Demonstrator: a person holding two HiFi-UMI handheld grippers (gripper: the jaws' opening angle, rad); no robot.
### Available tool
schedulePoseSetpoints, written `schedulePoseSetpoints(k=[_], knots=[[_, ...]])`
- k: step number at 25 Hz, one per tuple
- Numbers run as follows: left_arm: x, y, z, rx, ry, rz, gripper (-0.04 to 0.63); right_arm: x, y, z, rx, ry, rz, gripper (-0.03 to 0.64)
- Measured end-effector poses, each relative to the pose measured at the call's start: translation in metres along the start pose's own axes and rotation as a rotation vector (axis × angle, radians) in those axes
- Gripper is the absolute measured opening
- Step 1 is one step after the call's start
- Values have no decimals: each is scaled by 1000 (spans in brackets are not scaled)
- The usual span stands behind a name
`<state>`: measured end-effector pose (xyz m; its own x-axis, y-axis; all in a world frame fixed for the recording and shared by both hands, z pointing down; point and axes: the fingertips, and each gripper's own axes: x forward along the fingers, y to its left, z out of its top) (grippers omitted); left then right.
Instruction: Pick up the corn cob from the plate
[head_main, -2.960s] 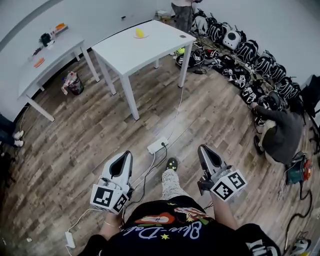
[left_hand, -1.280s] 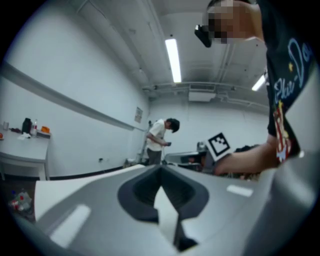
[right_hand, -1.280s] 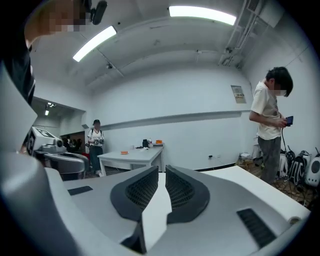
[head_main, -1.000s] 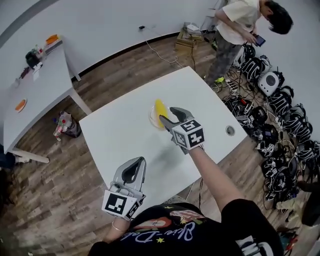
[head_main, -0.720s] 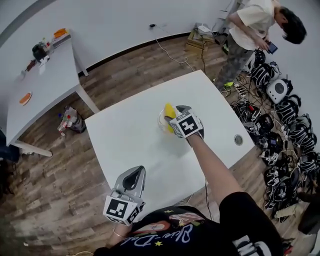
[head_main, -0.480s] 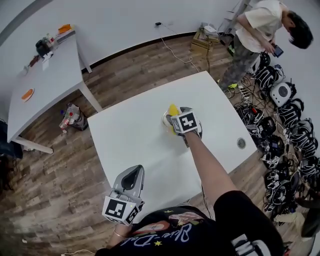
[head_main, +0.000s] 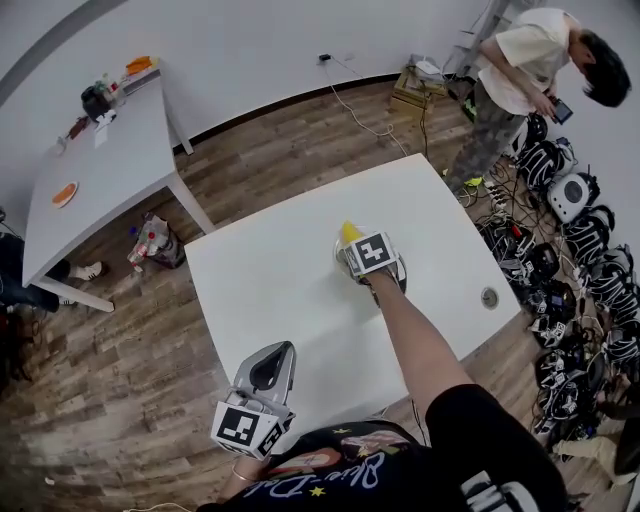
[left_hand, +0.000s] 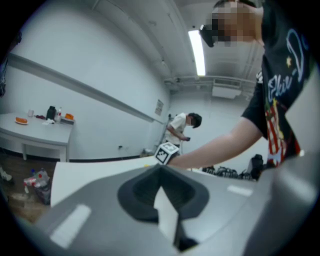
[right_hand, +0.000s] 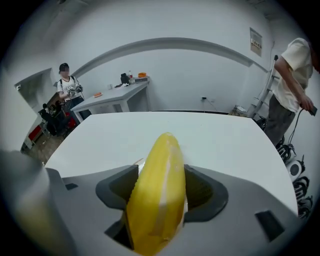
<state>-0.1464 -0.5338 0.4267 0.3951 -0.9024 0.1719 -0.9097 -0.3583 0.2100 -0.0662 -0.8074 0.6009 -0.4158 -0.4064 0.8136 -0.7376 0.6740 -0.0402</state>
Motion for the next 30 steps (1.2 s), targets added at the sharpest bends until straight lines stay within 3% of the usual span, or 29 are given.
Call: schedulePoseSetpoints(k=[3,6,12,19,23,27,30], knots=[[-5,2,2,-2,0,11,-8,-12,-7,-1,-4,-40,-36,278],[-10,4,4,2,-6,11,-8,-36,-7,5,19,-148,-43,272],[-10,-9,10,32,-38,-28,-8,-121,11,10,100,-418,9,270],[-5,-11,19,23,-85,-46,-8,-222,55,-17,62,-620,42,270],[-2,-11,17,64,-69,-46,-8,-258,78,-40,37,-696,67,270],[0,-18,13,40,-59,-66,-8,-288,89,-52,7,-764,57,268],[1,-25,15,91,-54,-68,-8,-297,94,-56,-31,-770,29,267]])
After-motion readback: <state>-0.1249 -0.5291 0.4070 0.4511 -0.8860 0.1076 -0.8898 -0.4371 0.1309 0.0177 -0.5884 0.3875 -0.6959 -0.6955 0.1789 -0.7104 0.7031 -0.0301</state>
